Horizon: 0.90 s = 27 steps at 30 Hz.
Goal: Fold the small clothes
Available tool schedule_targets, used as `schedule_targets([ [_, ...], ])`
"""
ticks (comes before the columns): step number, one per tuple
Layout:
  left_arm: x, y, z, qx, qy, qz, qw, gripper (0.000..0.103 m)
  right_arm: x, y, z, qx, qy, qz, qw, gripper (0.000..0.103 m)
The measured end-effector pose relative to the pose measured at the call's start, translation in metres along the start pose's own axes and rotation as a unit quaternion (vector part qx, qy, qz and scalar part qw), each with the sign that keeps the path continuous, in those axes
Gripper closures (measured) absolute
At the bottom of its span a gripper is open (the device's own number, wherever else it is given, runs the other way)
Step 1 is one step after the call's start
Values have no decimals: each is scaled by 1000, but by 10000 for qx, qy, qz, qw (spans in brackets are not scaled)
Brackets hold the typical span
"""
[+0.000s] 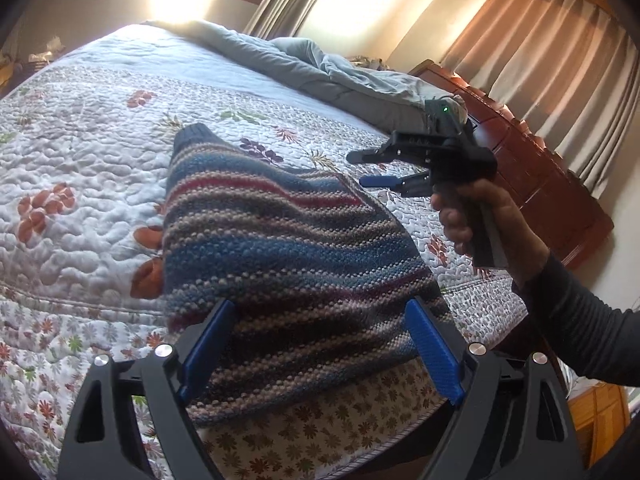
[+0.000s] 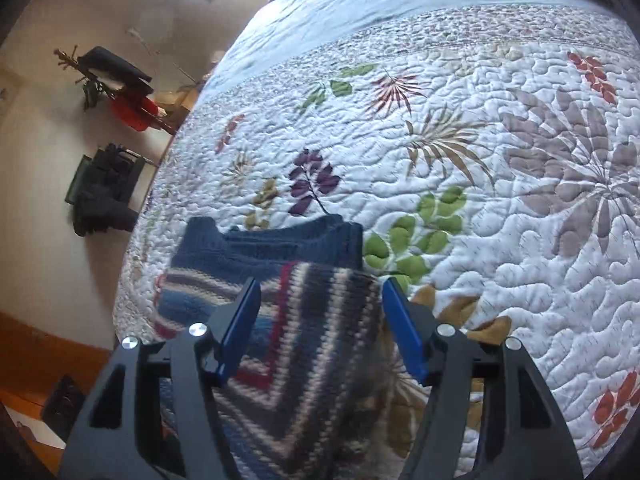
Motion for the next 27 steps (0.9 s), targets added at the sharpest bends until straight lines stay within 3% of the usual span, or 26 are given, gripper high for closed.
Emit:
schedule_targets([
  [2, 0, -1, 2, -9, 8, 19, 10000, 15, -4, 4, 2, -176, -171, -109, 9996, 47],
  [3, -1, 0, 3, -31, 16, -24, 10000, 15, -8, 6, 2, -236, -274, -186, 9992, 62],
  [4, -4, 3, 4, -59, 6, -90, 9999, 15, -10, 6, 0, -158, -306, -174, 9993, 94],
  [8, -15, 18, 4, -148, -114, -315, 9993, 15, -10, -3, 2, 373, 4, 180, 9991, 94],
  [11, -18, 26, 4, -195, -132, -333, 9992, 14, -24, 4, 19, 206, 102, 61, 9997, 92],
  [15, -19, 29, 6, -163, -193, -311, 9992, 9, -2, 13, 16, 227, -10, 281, 9993, 63],
  [18, -20, 30, 9, -189, -216, -332, 9990, 6, 48, 27, -8, 485, -180, 673, 9964, 62],
  [21, -20, 31, 9, -39, -185, -288, 9994, 5, 78, 73, -39, 770, -460, 485, 9948, 62],
  [23, -21, 32, 7, -1, -189, -278, 9994, 4, 70, 103, -40, 946, -262, 270, 9948, 65],
  [25, -22, 34, 5, 81, -152, -278, 9995, 4, 56, 117, -32, 1272, 118, 311, 9913, 71],
  [27, -22, 35, 4, 156, -161, -288, 9993, 4, 60, 118, -31, 1384, 216, 445, 9891, 71],
])
Point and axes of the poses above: each gripper's, at about its wrist camera, not at the fingertips, and x roughly against the way its jaws point, z to its right, y to its underside, the point moved 6 cm from there along -x, roughly the way its jaws point, and after that the axes turned 15 degrees about z, right-handed, at the moved point
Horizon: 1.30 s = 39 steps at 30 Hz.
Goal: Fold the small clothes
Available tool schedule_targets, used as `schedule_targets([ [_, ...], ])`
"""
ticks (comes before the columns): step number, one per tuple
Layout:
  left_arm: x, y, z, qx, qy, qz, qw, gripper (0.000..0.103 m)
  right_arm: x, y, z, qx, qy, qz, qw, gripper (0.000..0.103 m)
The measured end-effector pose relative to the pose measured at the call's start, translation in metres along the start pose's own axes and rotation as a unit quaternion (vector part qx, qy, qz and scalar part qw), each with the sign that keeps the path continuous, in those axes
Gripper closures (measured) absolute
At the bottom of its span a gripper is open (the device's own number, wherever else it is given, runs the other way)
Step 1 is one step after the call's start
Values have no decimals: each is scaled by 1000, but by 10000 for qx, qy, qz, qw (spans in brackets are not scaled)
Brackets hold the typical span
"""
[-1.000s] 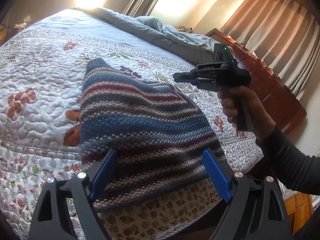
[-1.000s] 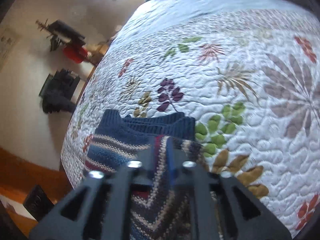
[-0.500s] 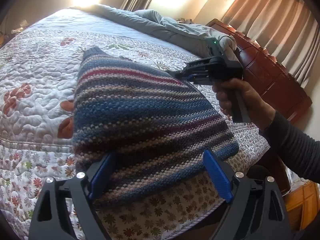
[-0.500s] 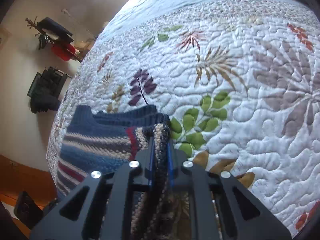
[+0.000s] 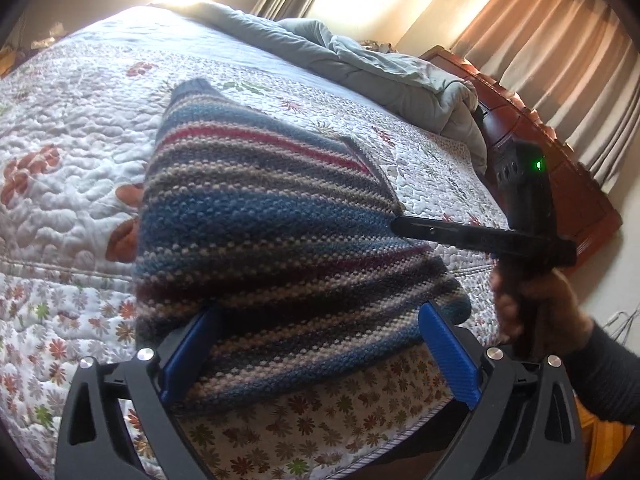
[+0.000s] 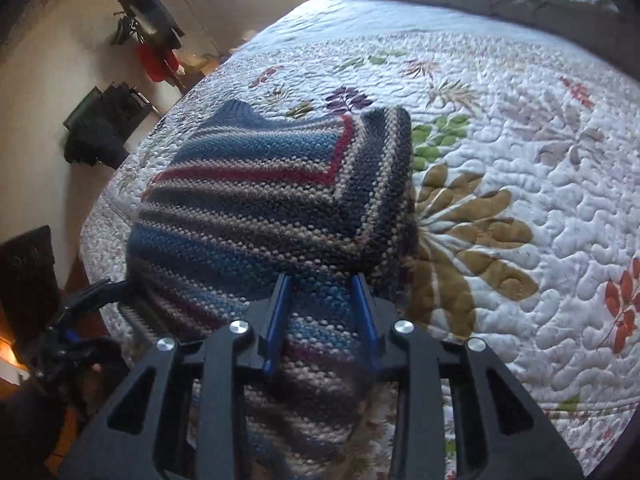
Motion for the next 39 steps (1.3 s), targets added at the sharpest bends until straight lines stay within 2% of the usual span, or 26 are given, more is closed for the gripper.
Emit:
schedule_targets([
  [1, 1, -1, -1, 40, -34, 2, 10000, 4, 12, -4, -4, -93, -20, 156, 9998, 64],
  [4, 12, -2, -2, 427, -51, 64, 9991, 4, 50, -4, -26, 5, -7, 470, 9989, 61],
  [6, 17, 2, -5, 549, -82, 74, 9984, 4, 55, 11, -30, -147, -31, 304, 9994, 60],
  [7, 17, 3, -6, 548, -113, 57, 9984, 4, 45, 27, -27, -184, 19, 46, 9998, 61],
  [9, 16, 5, -9, 566, -163, 12, 9983, 4, 31, 44, -19, -156, 214, -195, 9995, 63],
  [11, 22, 4, -7, 690, -267, 6, 9973, 4, 39, 46, -19, -271, 207, -34, 9994, 63],
  [12, 29, 4, -6, 725, -381, 3, 9966, 4, 48, 43, -23, -313, 154, 99, 9993, 54],
  [13, 41, 2, -2, 762, -497, 35, 9959, 4, 65, 40, -30, -308, 122, 299, 9990, 41],
  [14, 49, 0, 2, 754, -552, 75, 9956, 4, 82, 37, -36, -243, 181, 486, 9984, 36],
  [16, 78, -1, 15, 517, -770, 277, 9953, 4, 121, 37, -49, -117, 347, 867, 9956, 18],
  [18, 107, 1, 37, -11, -1085, 440, 9931, 4, 153, 48, -60, -31, 556, 1063, 9928, 13],
  [20, 131, 5, 57, -406, -1383, 566, 9879, 4, 175, 59, -67, 29, 696, 1109, 9914, 12],
  [22, 154, 8, 73, -578, -1690, 759, 9810, 4, 192, 74, -76, 8, 834, 1119, 9902, 10],
  [24, 178, 12, 84, -713, -2188, 922, 9688, 4, 206, 87, -83, -40, 966, 1090, 9893, 6],
  [26, 194, 15, 95, -816, -2451, 970, 9612, 4, 218, 96, -92, -53, 1253, 981, 9872, 6],
  [30, 214, 21, 115, -816, -2453, 882, 9620, 4, 246, 101, -114, -47, 1473, 1249, 9812, 4],
  [32, 222, 24, 124, -946, -2308, 723, 9657, 4, 259, 98, -125, 26, 1533, 1365, 9787, 4],
  [34, 230, 27, 130, -941, -2210, 754, 9678, 4, 268, 94, -134, 93, 1472, 1419, 9788, 4],
  [39, 239, 28, 140, -973, -2322, 901, 9636, 4, 282, 87, -148, 187, 1425, 1579, 9769, 4],
])
Point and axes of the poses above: each gripper's, at about its wrist camera, not at the fingertips, and x roughly against the way its jaws point, z to its right, y to its underside, the point moved 6 cm from there along -x, roughly the way its jaws point, and after that the axes turned 15 degrees about z, right-handed, at the moved point
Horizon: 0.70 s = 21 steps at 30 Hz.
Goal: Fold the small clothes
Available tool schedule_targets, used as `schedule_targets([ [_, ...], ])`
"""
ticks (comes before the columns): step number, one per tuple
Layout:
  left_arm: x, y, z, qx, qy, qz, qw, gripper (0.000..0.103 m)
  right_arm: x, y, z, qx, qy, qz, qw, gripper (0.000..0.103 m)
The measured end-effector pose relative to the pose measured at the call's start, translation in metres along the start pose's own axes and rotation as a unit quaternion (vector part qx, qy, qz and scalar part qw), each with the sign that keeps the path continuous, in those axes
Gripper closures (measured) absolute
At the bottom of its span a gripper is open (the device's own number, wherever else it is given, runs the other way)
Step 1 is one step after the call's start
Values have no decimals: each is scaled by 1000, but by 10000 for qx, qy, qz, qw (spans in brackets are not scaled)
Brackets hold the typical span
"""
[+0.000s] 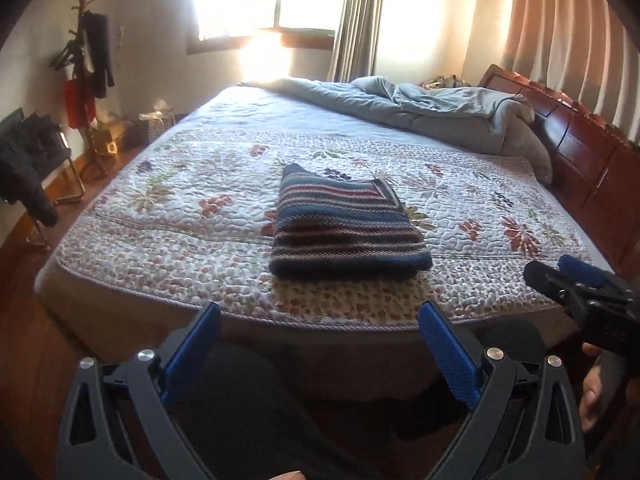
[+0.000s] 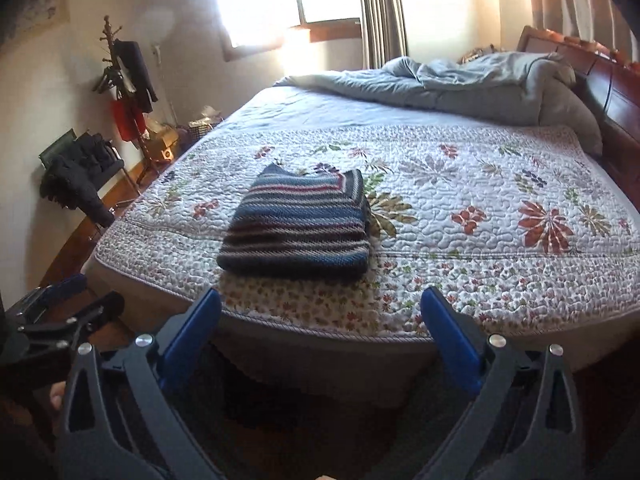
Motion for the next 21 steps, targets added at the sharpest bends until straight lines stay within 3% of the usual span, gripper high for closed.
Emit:
schedule_targets([
  [21, -9, 5, -9, 305, -92, -24, 9995, 4, -10, 8, -10, 147, -56, -36, 9999, 4],
])
Point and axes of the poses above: each gripper's, at about its wrist camera, not at the fingertips, and x roughly against the way its jaws point, z to its right, y to its underside, the point moved 6 cm from there along -x, roughly the way its jaws point, and after that the axes turned 15 degrees about z, right-handed, at the moved point
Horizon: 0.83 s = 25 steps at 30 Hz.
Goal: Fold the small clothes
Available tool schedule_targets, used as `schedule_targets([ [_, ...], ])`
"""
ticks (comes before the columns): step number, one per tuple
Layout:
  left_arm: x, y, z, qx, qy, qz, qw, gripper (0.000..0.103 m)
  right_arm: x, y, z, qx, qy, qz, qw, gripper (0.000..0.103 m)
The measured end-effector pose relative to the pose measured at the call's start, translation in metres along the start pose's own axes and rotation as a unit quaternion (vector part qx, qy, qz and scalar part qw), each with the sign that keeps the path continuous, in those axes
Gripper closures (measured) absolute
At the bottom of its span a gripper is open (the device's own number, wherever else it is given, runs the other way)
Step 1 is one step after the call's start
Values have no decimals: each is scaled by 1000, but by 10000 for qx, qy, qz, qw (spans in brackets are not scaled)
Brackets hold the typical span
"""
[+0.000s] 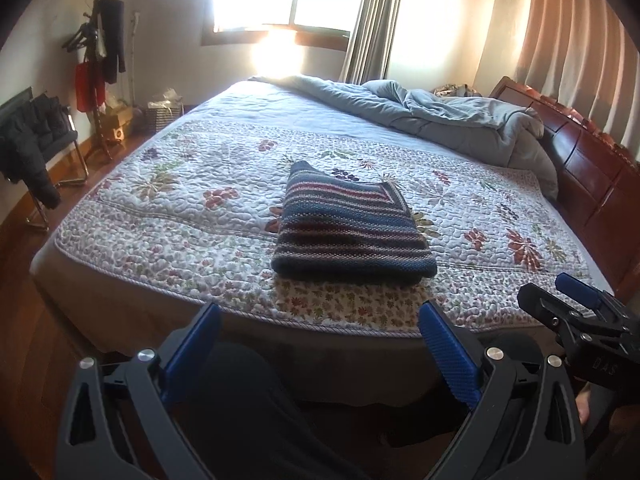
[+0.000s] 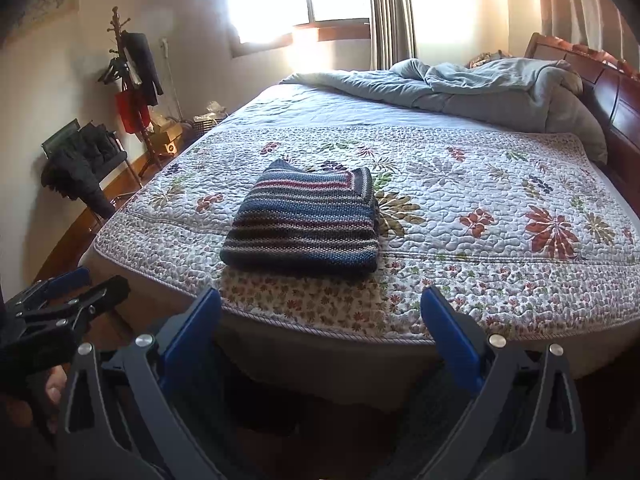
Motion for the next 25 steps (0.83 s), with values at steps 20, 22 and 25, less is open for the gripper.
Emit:
schedule_targets([
  [20, 5, -6, 6, -307, -286, 116, 9991, 4, 0, 2, 5, -84, 14, 15, 10000, 4],
  [22, 6, -6, 6, -306, -303, 111, 9990, 4, 0, 3, 6, -93, 14, 17, 10000, 4],
  [25, 7, -7, 6, -292, -273, 103, 9991, 4, 0, 2, 6, -92, 7, 21, 10000, 4],
])
Point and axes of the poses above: each gripper's, at about its wrist camera, not at the fingertips, and x roughly against the way its jaws point, z to its right, y to its underside, the point moved 6 cm from there along -x, roughly the way its jaws point, and after that the axes turned 15 degrees about z, right-handed, at the moved point
